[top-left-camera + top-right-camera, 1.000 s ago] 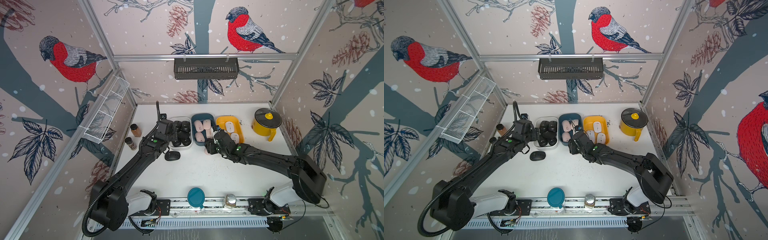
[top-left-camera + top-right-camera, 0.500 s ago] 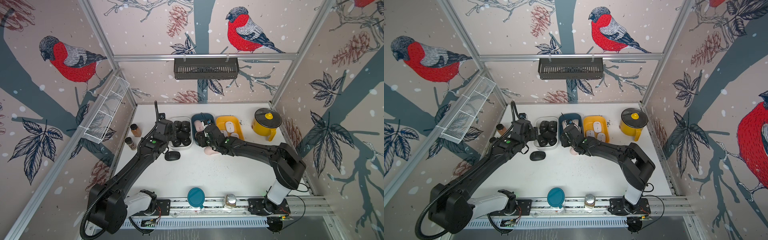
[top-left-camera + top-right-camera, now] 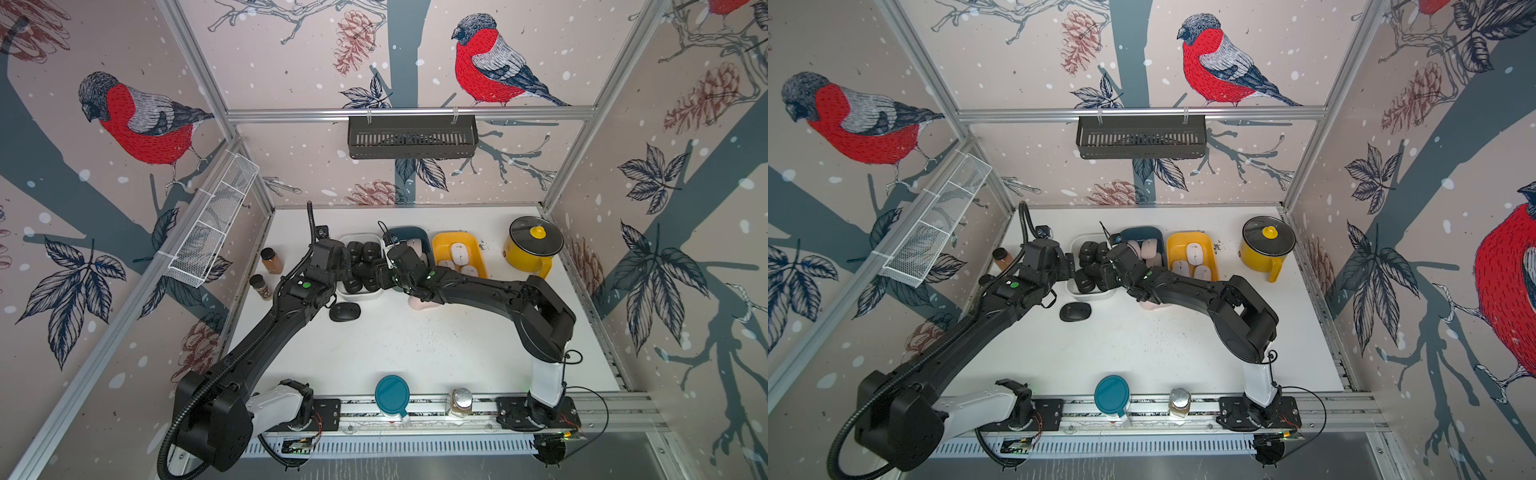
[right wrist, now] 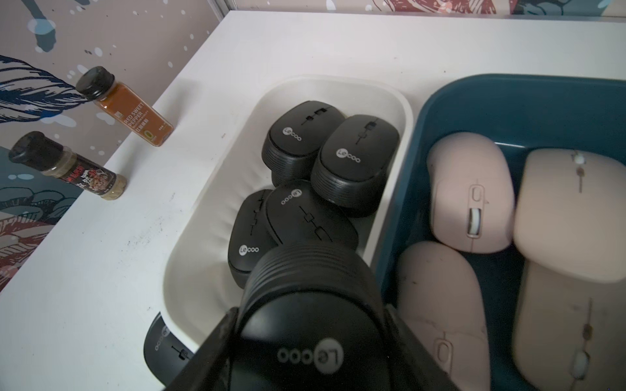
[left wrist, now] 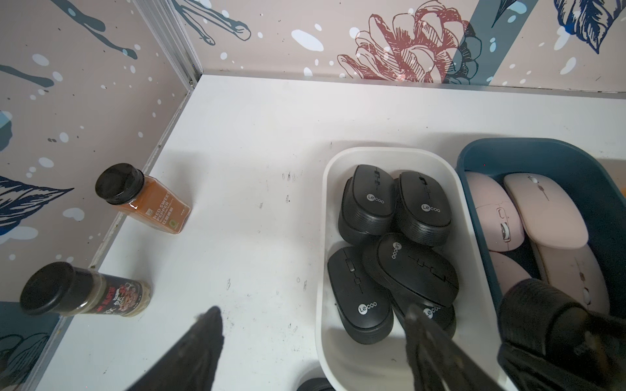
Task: Place the mice by color into the storage box
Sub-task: Place the mouse in the storage box.
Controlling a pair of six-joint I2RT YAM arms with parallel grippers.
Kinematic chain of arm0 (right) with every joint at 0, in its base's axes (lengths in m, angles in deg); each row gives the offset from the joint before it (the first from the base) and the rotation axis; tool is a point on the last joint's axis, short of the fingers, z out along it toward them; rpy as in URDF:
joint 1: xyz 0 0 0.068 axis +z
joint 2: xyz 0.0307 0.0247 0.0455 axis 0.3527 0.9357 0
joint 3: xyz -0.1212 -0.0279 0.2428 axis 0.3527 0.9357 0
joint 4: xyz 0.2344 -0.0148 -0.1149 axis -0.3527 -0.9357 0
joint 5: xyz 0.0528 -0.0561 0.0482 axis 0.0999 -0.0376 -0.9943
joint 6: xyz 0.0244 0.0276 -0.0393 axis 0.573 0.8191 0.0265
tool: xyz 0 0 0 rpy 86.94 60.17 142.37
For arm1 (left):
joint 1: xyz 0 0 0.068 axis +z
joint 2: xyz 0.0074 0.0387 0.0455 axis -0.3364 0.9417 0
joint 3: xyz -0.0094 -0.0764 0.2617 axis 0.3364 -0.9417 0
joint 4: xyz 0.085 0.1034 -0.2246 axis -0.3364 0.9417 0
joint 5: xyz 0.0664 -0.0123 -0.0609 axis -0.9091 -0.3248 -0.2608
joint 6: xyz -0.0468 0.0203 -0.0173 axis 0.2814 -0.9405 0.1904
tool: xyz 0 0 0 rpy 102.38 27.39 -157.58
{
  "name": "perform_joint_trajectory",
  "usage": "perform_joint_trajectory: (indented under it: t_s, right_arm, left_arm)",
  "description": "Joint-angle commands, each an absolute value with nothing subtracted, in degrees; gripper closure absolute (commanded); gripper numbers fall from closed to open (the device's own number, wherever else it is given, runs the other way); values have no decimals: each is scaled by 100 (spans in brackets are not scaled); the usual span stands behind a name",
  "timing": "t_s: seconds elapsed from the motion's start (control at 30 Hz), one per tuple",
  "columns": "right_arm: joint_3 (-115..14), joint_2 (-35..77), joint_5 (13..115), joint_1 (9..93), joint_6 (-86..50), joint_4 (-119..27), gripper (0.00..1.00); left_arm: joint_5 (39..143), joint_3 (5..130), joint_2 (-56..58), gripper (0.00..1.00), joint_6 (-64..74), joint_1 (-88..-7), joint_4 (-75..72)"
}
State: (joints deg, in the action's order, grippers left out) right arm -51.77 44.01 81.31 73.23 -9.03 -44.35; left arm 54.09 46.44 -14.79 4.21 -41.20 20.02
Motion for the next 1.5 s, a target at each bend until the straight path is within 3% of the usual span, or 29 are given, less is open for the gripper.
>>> perform_joint_trajectory:
  t_s: [0.0,1.47]
  right_arm:
    - [-5368,4542,8088,7374,-1058,-4355,41]
    - [-7216,6460,7727,7524,-907,-4171,36]
  left_arm:
    - [5297,4654,-1540,17,487,-4110,1835]
    - [5274,4580,-1849,16,518,-4107,1804]
